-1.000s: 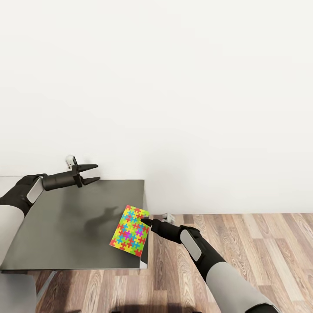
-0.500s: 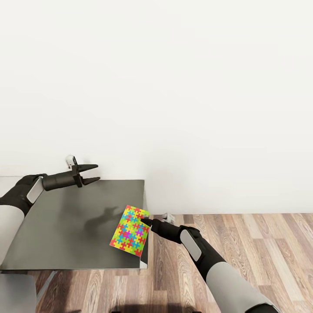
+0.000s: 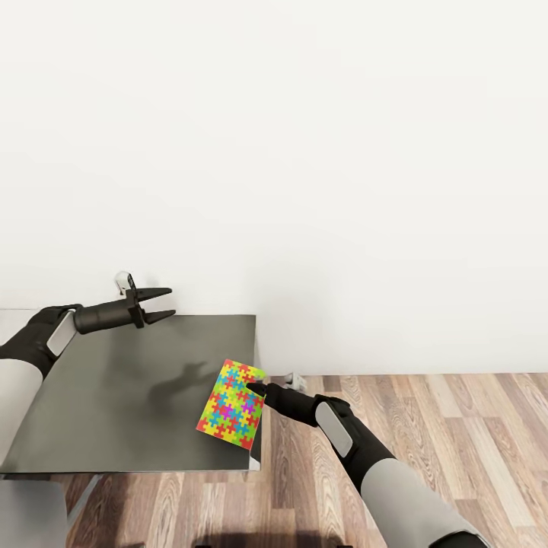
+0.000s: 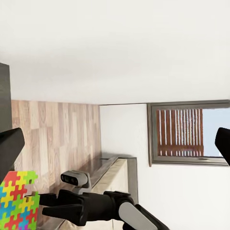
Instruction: Put all the toys in the child's room - the three board games (two on the bed and one on the table), the two jigsaw puzzles on the table, and the tennis ball on the table - inside the toy box on the table in the child's room.
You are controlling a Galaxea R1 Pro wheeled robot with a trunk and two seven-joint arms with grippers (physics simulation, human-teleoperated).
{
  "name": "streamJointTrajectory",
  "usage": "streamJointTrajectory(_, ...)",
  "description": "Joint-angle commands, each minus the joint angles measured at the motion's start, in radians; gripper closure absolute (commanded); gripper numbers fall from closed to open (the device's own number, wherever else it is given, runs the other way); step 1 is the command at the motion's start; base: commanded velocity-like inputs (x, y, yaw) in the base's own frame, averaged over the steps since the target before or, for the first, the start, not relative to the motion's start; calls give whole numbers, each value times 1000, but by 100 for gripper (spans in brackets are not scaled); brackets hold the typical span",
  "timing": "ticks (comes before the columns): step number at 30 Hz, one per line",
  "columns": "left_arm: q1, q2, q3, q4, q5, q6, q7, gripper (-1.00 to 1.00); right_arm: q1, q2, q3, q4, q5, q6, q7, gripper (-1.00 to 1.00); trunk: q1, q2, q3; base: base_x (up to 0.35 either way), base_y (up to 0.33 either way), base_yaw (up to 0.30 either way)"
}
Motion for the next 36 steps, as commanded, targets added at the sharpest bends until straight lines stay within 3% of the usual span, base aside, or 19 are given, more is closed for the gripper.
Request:
streamJointTrajectory(1, -1, 1, -6, 1, 5, 8, -4, -100, -1, 0, 1, 0, -5, 4, 0, -100, 1, -2, -2, 0, 3, 0)
streamJointTrajectory(36, -1, -1, -7, 1, 6, 8, -4, -100, -3, -4, 2, 46, -3, 1, 19, -100, 1, -2, -2, 0, 0, 0)
